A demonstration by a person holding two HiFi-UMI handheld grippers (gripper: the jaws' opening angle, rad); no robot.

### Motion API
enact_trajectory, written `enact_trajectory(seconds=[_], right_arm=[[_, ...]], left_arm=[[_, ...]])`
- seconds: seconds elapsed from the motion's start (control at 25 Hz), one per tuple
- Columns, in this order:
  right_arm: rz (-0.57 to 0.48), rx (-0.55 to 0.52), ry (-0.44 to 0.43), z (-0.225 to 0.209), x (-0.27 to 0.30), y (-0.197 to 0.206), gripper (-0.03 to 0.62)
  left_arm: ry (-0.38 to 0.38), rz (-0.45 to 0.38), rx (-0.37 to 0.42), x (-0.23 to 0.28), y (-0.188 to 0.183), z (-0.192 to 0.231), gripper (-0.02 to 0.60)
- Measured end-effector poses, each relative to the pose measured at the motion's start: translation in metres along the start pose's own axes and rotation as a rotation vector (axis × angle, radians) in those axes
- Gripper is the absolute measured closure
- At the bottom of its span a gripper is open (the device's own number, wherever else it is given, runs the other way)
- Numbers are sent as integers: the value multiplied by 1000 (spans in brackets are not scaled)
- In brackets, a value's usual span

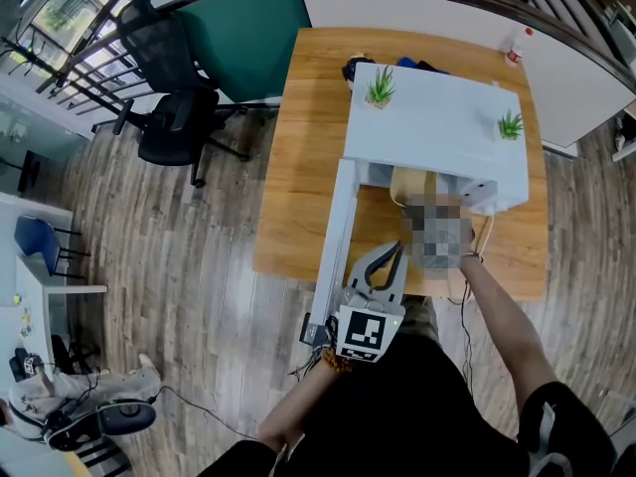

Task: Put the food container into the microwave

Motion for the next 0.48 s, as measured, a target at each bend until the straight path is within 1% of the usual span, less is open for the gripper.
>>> enact_trajectory(seconds=[0.48], right_arm=[[14, -28, 17, -9, 34, 4, 571]], left_arm=[[-23, 18, 1, 1, 5, 6, 551]])
Point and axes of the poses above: the fingertips, and each gripper's own axes: x forward along the fingers, z to its left, y out of its underside, the point moved 1 cm from there along -x, backward along the fingers, and after that the axes turned 13 degrees about y, right-handed, at the moved point
